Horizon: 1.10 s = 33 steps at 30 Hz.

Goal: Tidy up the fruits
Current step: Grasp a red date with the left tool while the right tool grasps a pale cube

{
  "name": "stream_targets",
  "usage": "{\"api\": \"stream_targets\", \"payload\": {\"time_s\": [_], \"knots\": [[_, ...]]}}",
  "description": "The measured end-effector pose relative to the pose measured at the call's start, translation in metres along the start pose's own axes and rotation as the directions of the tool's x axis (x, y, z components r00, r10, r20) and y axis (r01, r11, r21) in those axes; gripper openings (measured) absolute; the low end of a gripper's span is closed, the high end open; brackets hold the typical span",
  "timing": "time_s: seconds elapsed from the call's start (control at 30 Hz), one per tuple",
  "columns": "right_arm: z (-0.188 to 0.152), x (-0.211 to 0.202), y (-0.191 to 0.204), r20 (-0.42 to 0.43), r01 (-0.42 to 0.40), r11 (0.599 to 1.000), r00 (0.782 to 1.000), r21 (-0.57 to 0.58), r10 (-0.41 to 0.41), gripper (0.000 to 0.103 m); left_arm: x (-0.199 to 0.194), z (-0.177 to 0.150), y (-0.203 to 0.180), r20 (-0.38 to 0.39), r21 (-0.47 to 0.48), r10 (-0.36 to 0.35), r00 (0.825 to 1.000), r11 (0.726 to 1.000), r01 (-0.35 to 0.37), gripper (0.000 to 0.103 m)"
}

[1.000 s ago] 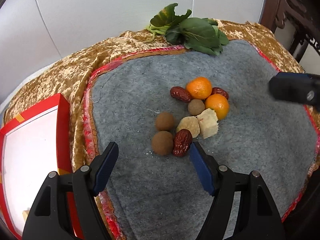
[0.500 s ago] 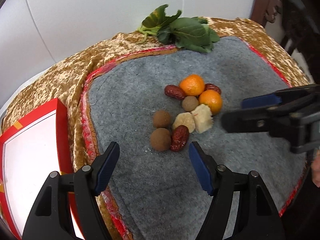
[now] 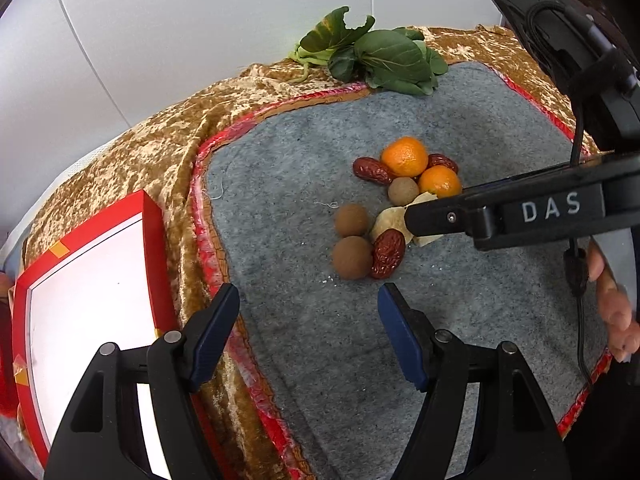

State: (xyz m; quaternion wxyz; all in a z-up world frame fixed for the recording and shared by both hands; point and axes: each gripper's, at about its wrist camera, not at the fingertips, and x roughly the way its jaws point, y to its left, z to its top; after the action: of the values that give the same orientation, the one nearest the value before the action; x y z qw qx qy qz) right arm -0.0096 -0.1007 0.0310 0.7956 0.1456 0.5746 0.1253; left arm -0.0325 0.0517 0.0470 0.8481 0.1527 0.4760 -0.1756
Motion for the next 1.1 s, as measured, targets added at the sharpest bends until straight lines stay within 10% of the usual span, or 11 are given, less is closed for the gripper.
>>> {"api": "stream_targets", "payload": {"time_s": [0.57, 0.83, 1.03, 1.1], "knots": [[0.001, 0.006, 0.002, 0.01, -0.009, 1.0, 1.0, 0.01, 0.009, 0.048, -0.007, 0.009, -0.026, 0.031, 0.076, -0.106, 0.994, 0.992, 0.103, 0.07], [0.0, 0.005, 0.008, 0.011, 0.018, 0.999, 1.0, -0.044, -0.018, 0.045, 0.002, 0.011, -0.036, -0.006, 0.1, -0.194, 0.981, 0.976, 0.193, 0.04], [0.001, -0.003, -0.012, -0.017, -0.076, 0.997, 0.997, 0.034, 0.076, 0.04, 0.01, 0.016, -0.033, -0.008, 0.069, -0.193, 0.981, 0.979, 0.193, 0.04], [-0.001, -0.007, -0.017, -0.04, -0.136, 0.989, 0.99, 0.051, 0.138, 0.015, 0.011, 0.022, -0.028, 0.009, 0.048, -0.193, 0.981, 0.98, 0.192, 0.04]]}}
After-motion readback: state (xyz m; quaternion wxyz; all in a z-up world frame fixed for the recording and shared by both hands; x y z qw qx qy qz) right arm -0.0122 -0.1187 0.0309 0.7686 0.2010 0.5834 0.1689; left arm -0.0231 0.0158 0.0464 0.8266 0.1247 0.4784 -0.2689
